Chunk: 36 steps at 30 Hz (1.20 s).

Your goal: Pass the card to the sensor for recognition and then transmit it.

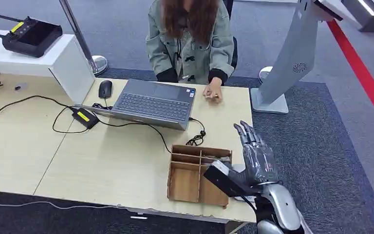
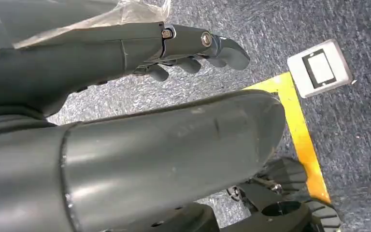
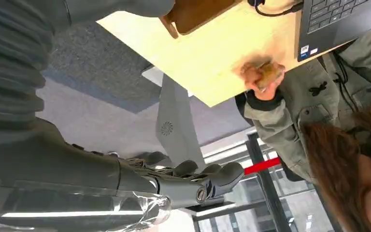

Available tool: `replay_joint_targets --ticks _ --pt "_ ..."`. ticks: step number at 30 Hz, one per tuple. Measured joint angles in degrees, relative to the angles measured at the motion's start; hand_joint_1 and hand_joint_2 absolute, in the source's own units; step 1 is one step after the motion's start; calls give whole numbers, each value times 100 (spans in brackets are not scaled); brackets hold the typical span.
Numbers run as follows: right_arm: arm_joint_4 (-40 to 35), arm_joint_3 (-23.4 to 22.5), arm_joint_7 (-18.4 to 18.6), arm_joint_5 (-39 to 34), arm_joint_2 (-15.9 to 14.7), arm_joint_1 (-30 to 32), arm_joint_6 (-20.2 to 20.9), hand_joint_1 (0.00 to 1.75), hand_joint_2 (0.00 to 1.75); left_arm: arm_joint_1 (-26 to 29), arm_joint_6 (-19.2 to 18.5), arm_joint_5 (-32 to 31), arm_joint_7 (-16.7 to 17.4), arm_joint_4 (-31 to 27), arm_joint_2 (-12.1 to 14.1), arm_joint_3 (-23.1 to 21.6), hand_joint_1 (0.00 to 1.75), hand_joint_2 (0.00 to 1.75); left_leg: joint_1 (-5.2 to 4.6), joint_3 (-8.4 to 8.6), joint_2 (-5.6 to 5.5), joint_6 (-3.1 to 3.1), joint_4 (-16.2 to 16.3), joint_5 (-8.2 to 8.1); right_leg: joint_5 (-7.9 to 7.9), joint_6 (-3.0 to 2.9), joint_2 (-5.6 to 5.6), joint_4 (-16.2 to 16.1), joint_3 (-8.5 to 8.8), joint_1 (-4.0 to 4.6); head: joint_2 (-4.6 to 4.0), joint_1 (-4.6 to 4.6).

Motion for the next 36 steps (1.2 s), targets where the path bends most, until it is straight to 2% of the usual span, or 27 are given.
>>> replay_joint_targets --ticks 7,26,36 --pt "140 11 -35 -17 74 1 -52 51 175 0 0 0 0 0 -2 0 0 0 0 0 0 0 0 0 0 0 0 0 0 0 0 -2" --pt "479 66 -100 -26 367 -22 -179 56 175 -1 -81 -7 -2 0 -4 0 0 0 0 0 0 0 0 0 0 0 0 0 0 0 0 0" --pt "656 181 -129 -125 520 -32 -306 66 175 -2 -107 -7 -13 0 -4 0 0 0 0 0 0 0 0 0 0 0 0 1 0 0 0 -2"
